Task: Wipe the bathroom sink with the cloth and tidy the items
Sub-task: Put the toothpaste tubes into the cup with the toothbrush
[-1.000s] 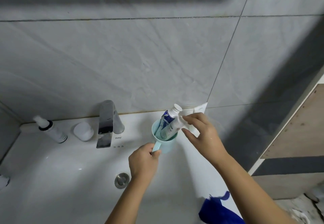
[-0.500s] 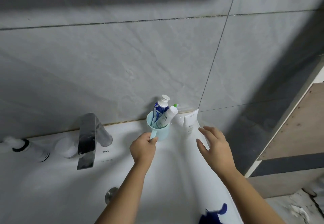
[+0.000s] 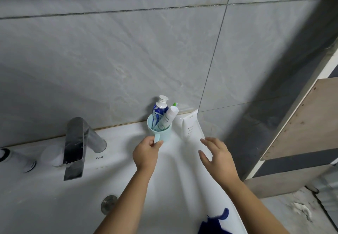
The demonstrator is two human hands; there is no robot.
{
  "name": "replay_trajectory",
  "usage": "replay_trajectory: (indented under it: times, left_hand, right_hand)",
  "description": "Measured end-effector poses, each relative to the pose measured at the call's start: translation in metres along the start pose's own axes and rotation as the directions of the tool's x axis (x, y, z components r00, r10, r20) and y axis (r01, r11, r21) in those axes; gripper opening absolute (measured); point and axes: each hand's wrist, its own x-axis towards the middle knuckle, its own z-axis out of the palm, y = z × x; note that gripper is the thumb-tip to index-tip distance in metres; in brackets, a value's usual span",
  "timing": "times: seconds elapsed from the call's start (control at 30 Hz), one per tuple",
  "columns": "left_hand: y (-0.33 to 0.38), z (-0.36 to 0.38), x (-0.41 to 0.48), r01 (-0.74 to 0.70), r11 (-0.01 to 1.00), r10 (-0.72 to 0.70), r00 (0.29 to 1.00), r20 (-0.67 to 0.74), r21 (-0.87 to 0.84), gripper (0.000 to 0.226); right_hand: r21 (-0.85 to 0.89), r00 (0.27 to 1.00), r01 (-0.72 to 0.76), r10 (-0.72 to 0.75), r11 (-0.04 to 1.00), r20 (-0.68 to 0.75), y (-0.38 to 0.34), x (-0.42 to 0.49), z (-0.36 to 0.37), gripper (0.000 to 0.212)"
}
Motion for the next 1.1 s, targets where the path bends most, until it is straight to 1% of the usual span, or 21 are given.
replay_trajectory:
  times: [0.1,0.2,0.27,0.33,0.43,0.6,0.63,0.7,0.83,0.97,1.1]
  left_hand:
    - [-0.003,-0.002,0.0,-0.023,0.999,0.025,0.998,0.051,-0.05,0.013]
    - [-0.007,-0.008,-0.005,-0.054,0.995,0.061,0.994,0.095,-0.078,0.025]
    - [-0.012,-0.019,-0.015,-0.099,0.995,0.101,0.991,0.087,-0.028,0.034]
    - [-0.019,-0.036,-0.031,-0.161,0.986,0.157,0.985,0.068,0.049,0.037]
    - [-0.033,-0.062,-0.059,-0.251,0.955,0.248,0.968,0.035,0.16,0.035]
    - [-0.063,-0.107,-0.095,-0.276,0.911,0.3,0.953,-0.033,0.307,0.027]
    - [-0.067,-0.117,-0.1,-0.277,0.903,0.31,0.949,-0.05,0.329,0.029]
    - [-0.077,-0.137,-0.11,-0.264,0.895,0.315,0.945,-0.091,0.361,0.038]
    - [-0.107,-0.174,-0.124,-0.185,0.876,0.267,0.955,-0.129,0.445,0.044]
    - [-0.146,-0.207,-0.134,-0.103,0.867,0.196,0.97,-0.145,0.488,0.045]
    - [-0.18,-0.237,-0.14,-0.087,0.877,0.165,0.978,-0.126,0.473,0.046]
  right_hand:
    - [0.008,1.0,-0.015,0.015,1.0,0.027,-0.001,-0.004,-0.002,0.034]
    - [0.033,0.999,-0.025,0.023,0.999,0.047,-0.003,-0.007,-0.007,0.034]
    - [0.053,0.998,-0.025,0.022,0.998,0.062,-0.004,-0.01,-0.01,0.034]
    - [0.072,0.997,-0.017,0.012,0.997,0.074,-0.008,-0.013,-0.012,0.034]
    - [0.103,0.996,0.016,-0.025,0.995,0.084,-0.017,-0.02,-0.009,0.034]
    - [0.165,0.988,0.09,-0.109,0.982,0.106,-0.043,-0.025,0.003,0.034]
    - [0.189,0.985,0.105,-0.128,0.976,0.115,-0.05,-0.026,0.007,0.034]
    - [0.23,0.974,0.148,-0.182,0.962,0.137,-0.068,-0.03,0.018,0.032]
    - [0.272,0.942,0.203,-0.263,0.941,0.206,-0.101,-0.045,0.041,0.03]
    - [0.268,0.916,0.207,-0.282,0.941,0.285,-0.131,-0.067,0.06,0.032]
    - [0.221,0.906,0.239,-0.299,0.946,0.299,-0.16,-0.092,0.073,0.029]
